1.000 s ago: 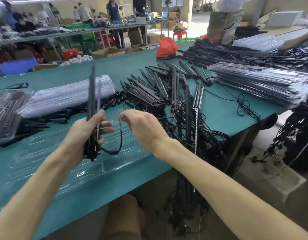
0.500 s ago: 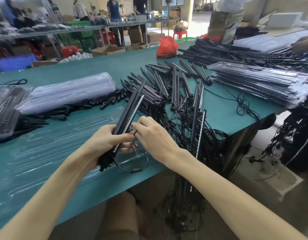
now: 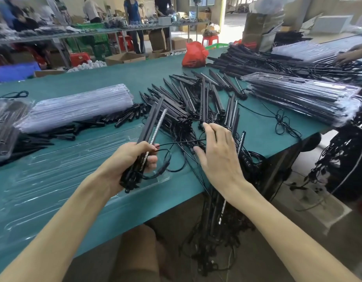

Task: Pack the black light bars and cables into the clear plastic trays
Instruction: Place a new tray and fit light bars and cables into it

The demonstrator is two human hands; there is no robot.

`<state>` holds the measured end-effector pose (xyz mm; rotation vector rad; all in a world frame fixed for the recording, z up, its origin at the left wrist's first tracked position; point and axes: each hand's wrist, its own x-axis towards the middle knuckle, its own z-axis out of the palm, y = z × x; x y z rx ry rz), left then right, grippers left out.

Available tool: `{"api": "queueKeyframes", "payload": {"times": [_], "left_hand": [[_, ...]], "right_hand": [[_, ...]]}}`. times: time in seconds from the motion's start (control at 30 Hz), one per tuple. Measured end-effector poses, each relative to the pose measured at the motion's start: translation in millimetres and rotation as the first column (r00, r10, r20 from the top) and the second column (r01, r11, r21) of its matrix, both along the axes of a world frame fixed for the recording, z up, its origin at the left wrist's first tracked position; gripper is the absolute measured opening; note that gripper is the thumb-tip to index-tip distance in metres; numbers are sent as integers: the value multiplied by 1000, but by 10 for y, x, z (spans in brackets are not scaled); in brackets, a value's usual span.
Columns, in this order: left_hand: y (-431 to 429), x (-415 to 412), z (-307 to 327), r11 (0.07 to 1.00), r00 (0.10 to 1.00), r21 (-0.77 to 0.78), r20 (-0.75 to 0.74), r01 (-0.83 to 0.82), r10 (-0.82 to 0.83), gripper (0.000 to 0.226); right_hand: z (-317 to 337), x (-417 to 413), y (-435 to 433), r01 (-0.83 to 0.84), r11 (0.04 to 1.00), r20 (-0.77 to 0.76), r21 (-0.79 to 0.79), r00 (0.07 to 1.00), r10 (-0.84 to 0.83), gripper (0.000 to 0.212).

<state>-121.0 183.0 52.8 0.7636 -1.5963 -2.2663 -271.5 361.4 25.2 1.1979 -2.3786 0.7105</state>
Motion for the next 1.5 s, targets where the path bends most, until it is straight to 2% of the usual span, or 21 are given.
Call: {"api": "queueKeyframes", "payload": {"times": [0.1,0.2,0.3,0.37,0.43,0.5,0.53,0.63,0.83,0.97,1.07,1.17,1.33,1.5], "left_hand": [[23,-81,-7,994,994,6,36,105,-105,14],[49,-151,-1,989,988,62,70,130,-135,8],[91,-119,-13,977,970,-17,130,211,-207,30],[128,-71,-1,970,965,-55,122,239,-231,37],[137,-38,31,977,974,-59,104,207,-200,33],[132,-38,79,983,989,-118,63,142,-135,17],[128,-49,114,983,995,-153,29,99,-95,6],[84,-135,186,974,997,-223,-77,-38,22,17],[95,-386,310,962,964,-217,-242,-163,109,7],[73,-484,348,970,954,-159,-267,-181,135,8],[54,-541,351,980,952,-86,-266,-179,150,7],[49,-551,338,982,955,-72,-258,-173,149,6],[45,-524,318,983,957,-107,-264,-152,119,12],[28,-536,301,983,957,-123,-272,-134,97,14]], "right_hand": [[25,-86,27,12,995,104,-100,995,-2,57],[24,-158,68,12,994,135,-111,991,3,68],[-12,-210,109,0,990,244,-138,969,34,87],[-27,-246,138,5,991,304,-134,952,36,98],[-44,-270,175,10,996,275,-90,961,15,104],[-61,-283,223,12,999,229,-48,974,0,102],[-66,-293,251,7,999,219,-37,976,1,101],[-84,-344,346,-17,1000,190,-18,982,21,90],[-108,-430,435,-19,1000,183,-20,983,22,59],[-55,-524,456,-92,995,232,-43,968,99,44],[-1,-556,434,-43,987,277,-153,957,85,27],[58,-548,337,1,983,300,-185,952,55,10],[103,-617,266,86,964,426,-252,904,31,7],[239,-716,238,127,940,412,-317,911,16,5]]}}
